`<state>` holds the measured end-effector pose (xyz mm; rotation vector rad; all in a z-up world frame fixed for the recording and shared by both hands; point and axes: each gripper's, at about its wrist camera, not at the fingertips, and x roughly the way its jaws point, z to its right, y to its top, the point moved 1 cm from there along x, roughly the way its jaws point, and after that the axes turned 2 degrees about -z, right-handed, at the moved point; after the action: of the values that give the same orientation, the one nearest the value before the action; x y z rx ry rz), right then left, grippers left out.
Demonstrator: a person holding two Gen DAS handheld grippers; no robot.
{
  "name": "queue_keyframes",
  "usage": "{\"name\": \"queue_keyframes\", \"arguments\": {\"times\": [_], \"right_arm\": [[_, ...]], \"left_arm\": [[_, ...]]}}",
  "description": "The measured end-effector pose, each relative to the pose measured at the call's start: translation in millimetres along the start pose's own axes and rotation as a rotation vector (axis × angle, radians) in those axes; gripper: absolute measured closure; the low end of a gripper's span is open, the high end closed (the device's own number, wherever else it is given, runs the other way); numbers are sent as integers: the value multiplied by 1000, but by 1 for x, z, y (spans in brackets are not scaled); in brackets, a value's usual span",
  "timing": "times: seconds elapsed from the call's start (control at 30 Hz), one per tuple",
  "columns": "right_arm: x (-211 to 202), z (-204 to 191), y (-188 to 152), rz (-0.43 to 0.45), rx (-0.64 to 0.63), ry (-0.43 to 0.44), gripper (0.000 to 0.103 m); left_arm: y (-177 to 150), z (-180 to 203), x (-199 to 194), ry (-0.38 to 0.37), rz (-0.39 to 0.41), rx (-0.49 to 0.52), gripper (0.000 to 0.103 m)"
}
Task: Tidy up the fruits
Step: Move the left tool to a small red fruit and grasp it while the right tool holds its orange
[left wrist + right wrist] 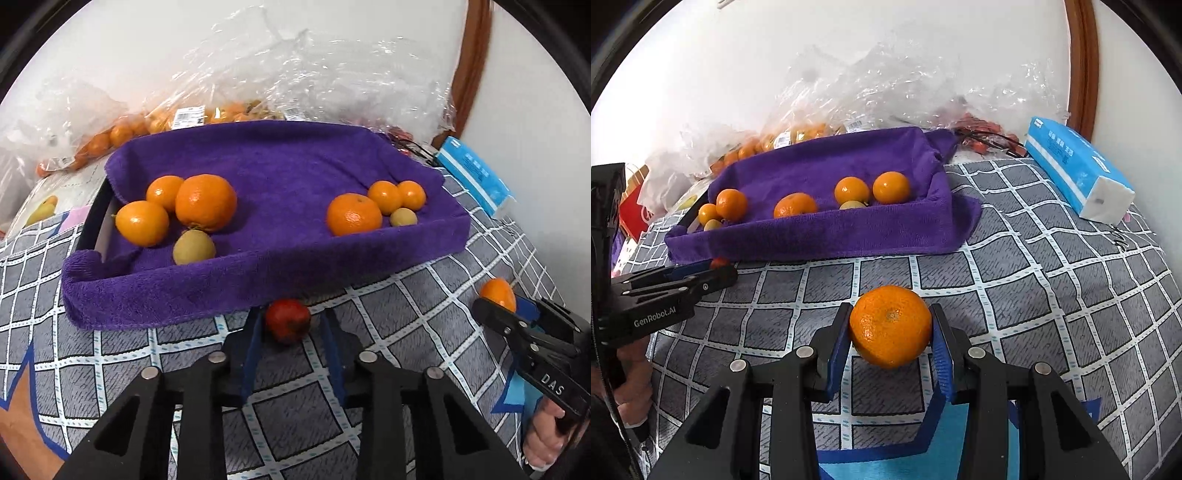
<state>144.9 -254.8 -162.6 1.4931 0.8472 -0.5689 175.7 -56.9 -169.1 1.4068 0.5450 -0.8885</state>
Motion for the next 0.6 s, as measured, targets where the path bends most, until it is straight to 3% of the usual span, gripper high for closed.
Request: {"name": "queue_keyframes", "arguments": {"times": [0.3,0.6], "right_arm": [[2,-1,0,-7,-10,17,62],[2,0,0,-5,-2,45,62]], "left_arm": [[0,-16,-3,-84,20,-80,79],[1,-15,1,-81,13,-97,79]]}}
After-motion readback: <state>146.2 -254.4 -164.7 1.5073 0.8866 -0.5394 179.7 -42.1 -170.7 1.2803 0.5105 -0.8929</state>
